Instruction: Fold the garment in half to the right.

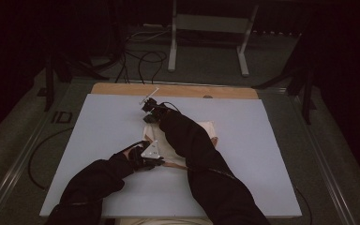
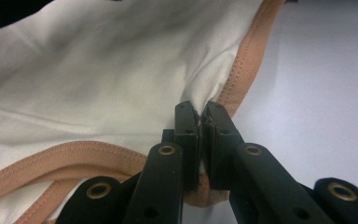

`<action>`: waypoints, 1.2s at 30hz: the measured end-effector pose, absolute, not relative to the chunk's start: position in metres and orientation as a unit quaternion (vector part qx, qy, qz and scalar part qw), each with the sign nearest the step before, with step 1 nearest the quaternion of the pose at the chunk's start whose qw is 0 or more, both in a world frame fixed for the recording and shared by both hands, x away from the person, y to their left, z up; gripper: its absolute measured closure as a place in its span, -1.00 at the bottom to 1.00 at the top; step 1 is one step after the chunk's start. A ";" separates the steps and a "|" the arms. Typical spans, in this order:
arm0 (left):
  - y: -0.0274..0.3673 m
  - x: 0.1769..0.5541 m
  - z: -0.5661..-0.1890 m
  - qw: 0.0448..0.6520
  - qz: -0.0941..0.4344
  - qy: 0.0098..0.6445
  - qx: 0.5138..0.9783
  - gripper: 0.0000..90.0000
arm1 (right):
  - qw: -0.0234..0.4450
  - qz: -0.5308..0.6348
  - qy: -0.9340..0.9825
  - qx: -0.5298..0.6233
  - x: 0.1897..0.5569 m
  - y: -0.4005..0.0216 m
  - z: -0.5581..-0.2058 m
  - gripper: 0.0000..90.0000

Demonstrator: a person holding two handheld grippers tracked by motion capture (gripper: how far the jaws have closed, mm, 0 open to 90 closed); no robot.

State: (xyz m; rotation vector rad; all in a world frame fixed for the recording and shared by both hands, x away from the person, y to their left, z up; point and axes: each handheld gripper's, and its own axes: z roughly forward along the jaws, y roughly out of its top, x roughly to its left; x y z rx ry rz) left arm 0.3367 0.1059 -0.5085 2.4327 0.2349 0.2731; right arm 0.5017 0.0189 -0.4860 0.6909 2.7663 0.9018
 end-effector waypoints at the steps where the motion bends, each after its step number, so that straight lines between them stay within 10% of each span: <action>1: 0.106 0.336 -0.508 0.334 0.105 0.090 0.932 0.91 | 0.076 0.302 0.922 0.229 0.501 0.018 -0.485 0.96; 36: 0.091 0.341 -0.471 0.336 0.123 0.040 0.933 0.91 | 0.108 0.345 0.903 0.232 0.493 -0.029 -0.436 0.96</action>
